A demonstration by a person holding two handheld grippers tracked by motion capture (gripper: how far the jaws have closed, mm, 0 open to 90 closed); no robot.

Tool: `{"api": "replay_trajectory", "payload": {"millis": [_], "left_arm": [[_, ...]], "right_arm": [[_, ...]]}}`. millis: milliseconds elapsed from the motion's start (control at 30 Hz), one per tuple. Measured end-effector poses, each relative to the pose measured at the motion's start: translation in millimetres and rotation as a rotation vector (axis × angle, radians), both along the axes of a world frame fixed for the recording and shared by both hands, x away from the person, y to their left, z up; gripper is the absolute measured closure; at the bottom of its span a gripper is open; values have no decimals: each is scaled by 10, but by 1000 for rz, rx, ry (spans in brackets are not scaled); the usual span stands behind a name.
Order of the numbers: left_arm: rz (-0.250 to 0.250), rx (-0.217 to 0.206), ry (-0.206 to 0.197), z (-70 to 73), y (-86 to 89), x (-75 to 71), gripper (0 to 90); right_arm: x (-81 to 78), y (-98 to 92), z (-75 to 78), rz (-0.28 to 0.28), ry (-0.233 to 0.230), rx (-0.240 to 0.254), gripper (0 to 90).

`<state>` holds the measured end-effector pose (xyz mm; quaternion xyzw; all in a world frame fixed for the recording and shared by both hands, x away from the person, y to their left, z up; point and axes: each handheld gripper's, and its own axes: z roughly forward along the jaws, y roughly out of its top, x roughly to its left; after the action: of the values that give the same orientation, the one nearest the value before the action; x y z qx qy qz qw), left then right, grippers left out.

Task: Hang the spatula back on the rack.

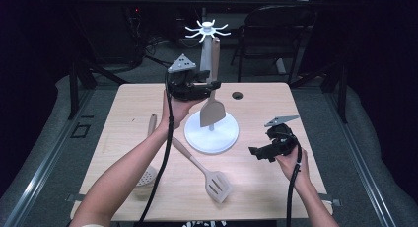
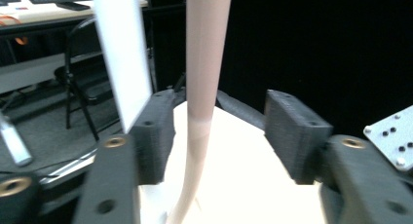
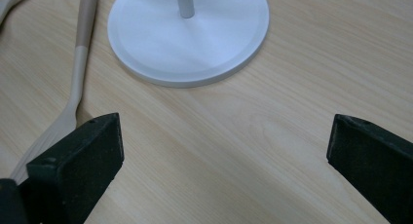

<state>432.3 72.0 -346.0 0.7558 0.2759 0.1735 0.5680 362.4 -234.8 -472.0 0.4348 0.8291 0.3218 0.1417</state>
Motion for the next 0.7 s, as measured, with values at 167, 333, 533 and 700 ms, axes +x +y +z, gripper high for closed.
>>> {"api": "replay_trajectory", "payload": {"millis": [167, 333, 533, 700], "left_arm": [[12, 19, -13, 40, 104, -52, 283], [29, 22, -1, 99, 204, -69, 178], [7, 21, -11, 214, 262, -106, 142], [-4, 2, -47, 311, 271, -166, 147]], "right_arm": [[18, -42, -29, -10, 15, -13, 0], [42, -87, -25, -15, 27, -36, 0], [74, -54, -49, -20, 31, -2, 0], [63, -47, -80, -2, 44, -28, 0]]}}
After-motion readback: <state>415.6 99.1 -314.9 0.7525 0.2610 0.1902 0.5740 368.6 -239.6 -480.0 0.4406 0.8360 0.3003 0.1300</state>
